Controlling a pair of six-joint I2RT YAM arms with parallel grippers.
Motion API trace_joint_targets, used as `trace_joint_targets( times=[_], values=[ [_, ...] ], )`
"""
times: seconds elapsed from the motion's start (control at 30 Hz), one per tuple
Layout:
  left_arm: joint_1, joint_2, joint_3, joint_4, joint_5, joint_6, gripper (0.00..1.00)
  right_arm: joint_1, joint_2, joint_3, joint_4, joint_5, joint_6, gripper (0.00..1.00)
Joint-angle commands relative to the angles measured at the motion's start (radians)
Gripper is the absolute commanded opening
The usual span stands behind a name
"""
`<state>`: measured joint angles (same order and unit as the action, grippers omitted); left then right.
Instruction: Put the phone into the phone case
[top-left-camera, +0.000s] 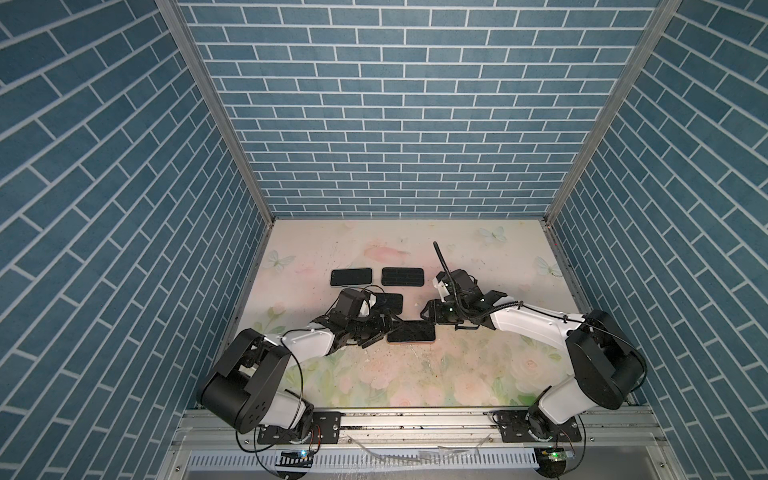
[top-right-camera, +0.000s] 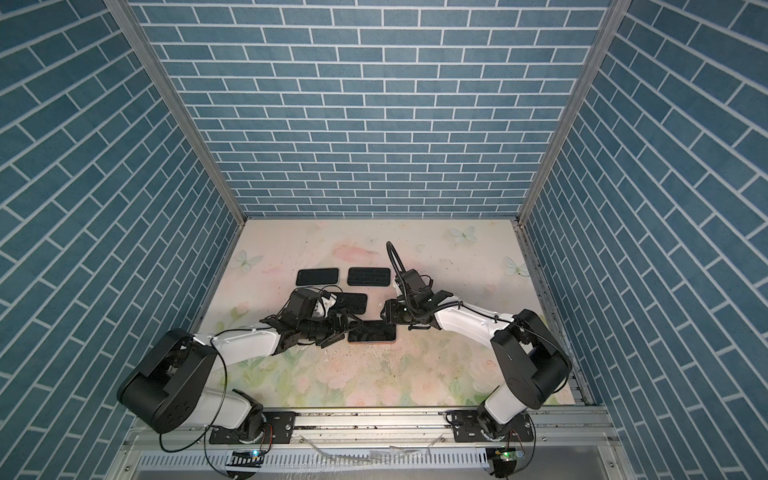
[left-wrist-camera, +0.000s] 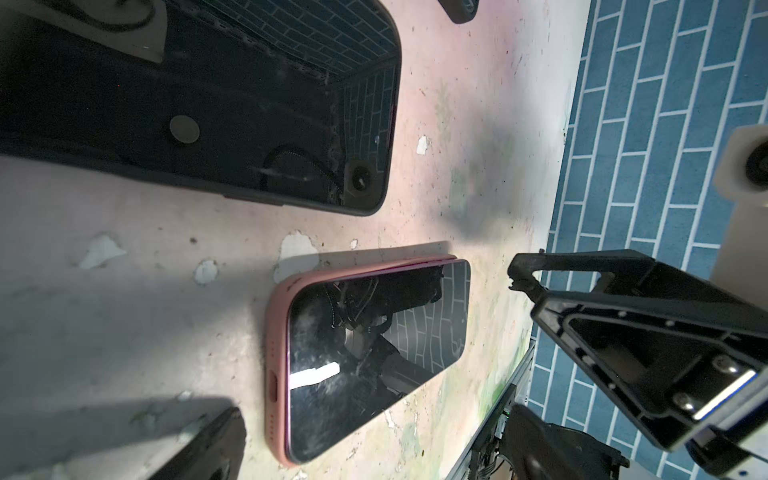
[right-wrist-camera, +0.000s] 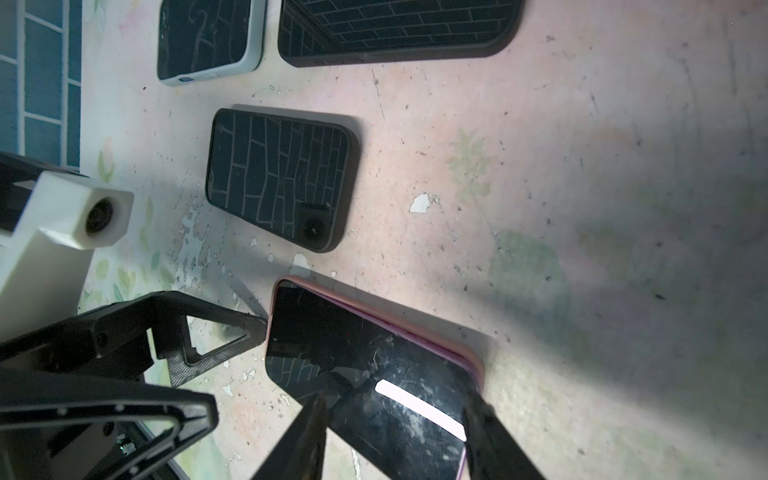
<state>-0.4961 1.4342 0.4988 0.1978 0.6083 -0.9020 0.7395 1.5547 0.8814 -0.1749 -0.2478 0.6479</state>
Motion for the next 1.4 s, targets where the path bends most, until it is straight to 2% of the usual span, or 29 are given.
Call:
trace_joint_targets(
  times=[0.0,0.23,0.57,0.87,1.03,1.2,1.37],
  values=[
    [-0.005,-0.002,-0.01,-0.043,-0.018,0.011,0.99,0.005,-0.032,-0.034,-0.03,0.013,-0.037,0.5],
    [-0.005,0.005,0.002,-0.051,-0.019,0.012,0.99,0.006,-0.017,-0.089,-0.015,-0.023,-0.048,0.39],
    [-0.008,0.028,0.012,-0.048,-0.023,0.016,1.0,0.033,0.055,-0.087,-0.004,-0.01,-0.117,0.36],
    [-0.019,0.068,0.035,-0.031,-0.025,0.011,1.0,0.123,0.106,-0.054,-0.087,0.153,-0.177,0.39],
    [-0.022,0.083,0.048,-0.026,-0.024,0.011,1.0,0.154,0.167,-0.042,-0.108,0.224,-0.149,0.37],
    [-0.024,0.092,0.053,-0.023,-0.024,0.009,1.0,0.172,0.23,-0.048,-0.078,0.221,-0.105,0.36],
    [-0.025,0.088,0.048,-0.024,-0.024,0.009,1.0,0.176,0.23,-0.061,-0.051,0.2,-0.08,0.36]
  ],
)
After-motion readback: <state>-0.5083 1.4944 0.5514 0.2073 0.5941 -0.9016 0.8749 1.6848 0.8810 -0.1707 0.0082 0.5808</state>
